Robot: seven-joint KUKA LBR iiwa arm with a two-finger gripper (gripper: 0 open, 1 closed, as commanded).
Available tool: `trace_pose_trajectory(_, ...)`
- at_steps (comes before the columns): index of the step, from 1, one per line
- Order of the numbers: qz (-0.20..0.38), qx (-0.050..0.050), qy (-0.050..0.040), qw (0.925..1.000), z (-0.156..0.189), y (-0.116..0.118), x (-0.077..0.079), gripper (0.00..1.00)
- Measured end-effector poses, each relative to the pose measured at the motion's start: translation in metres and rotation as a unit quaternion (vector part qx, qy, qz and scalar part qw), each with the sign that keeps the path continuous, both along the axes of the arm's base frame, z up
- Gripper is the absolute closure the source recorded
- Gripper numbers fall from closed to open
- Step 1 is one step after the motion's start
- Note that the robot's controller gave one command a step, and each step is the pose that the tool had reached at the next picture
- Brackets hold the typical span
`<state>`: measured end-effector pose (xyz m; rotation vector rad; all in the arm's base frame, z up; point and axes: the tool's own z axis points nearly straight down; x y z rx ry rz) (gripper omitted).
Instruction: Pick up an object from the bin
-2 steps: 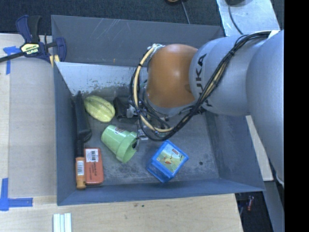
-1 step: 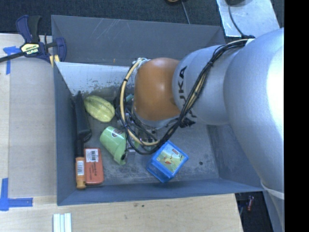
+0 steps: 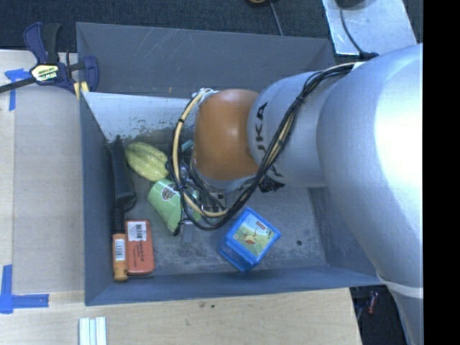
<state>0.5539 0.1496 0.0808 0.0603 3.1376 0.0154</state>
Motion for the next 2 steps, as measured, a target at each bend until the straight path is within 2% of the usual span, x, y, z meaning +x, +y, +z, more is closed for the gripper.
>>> trace_pose_trajectory(1, 0.031, 0.004, 0.0034, 0.9995, 0.0004, -0.0053, 0.004, 1.0)
trace_pose_trajectory(2, 0.031, 0.004, 0.0033, 0.9995, 0.0007, -0.0052, 0.0041, 1.0)
